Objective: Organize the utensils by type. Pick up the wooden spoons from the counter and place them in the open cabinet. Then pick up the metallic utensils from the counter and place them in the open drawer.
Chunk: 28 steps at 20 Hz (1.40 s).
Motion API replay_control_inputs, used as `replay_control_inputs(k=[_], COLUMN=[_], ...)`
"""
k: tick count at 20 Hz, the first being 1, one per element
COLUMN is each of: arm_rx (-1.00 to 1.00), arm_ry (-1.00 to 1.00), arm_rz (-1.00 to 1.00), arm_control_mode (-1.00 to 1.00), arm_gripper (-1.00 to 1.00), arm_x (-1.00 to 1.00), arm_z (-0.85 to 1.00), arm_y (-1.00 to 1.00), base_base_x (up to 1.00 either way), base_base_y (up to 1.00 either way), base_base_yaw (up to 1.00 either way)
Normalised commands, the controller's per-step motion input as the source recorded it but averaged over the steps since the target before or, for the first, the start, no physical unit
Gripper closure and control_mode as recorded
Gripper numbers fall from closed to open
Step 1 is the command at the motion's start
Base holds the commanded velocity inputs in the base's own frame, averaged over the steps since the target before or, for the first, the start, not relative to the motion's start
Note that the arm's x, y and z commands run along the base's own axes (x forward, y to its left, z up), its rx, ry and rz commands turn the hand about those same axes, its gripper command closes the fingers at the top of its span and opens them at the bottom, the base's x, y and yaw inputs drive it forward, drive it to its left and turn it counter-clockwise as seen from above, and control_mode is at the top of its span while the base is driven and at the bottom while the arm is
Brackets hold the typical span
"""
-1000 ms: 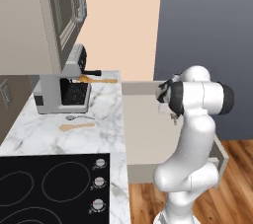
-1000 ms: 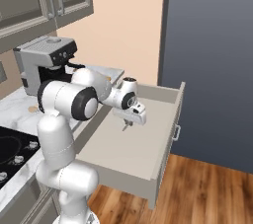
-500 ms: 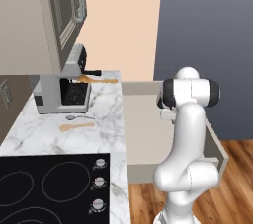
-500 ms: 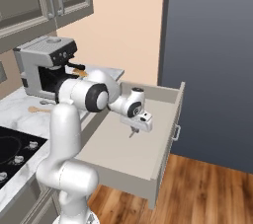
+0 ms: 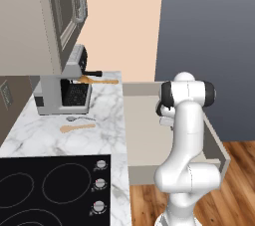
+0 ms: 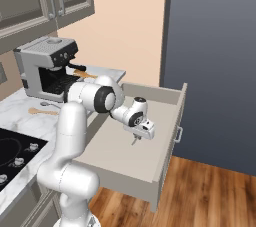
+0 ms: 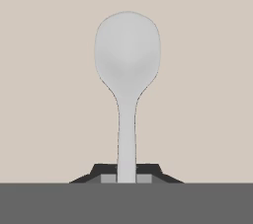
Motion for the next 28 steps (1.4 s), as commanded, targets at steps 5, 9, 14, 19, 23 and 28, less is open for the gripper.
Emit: replay_control_inputs(k=[5, 9, 14, 19, 23, 28], arm_rx=[0.00, 0.00, 0.00, 0.00, 0.00, 0.00], arm_ry=[-0.05, -0.03, 0.00, 0.00, -0.01, -0.10], arm_rz=[0.00, 0.00, 0.00, 0.00, 0.00, 0.00], arm_control_mode=[-1.00, -1.00, -1.00, -1.00, -1.00, -1.00], arm_gripper=[1.00, 1.00, 1.00, 1.00, -1.00, -1.00], arm_x=[0.12, 0.05, 0.00, 0.00, 0.00, -0.02], arm_z=[-0.46, -0.33, -0.02, -0.12, -0.03, 0.12], arm_y=[-0.02, -0.04, -0.01, 0.00, 0.00, 0.00], base_base_x=[0.00, 0.00, 0.00, 0.00, 0.00, 0.00], base_base_y=[0.00, 0.00, 0.00, 0.00, 0.00, 0.00], base_base_yaw=[0.00, 0.00, 0.00, 0.00, 0.00, 0.00])
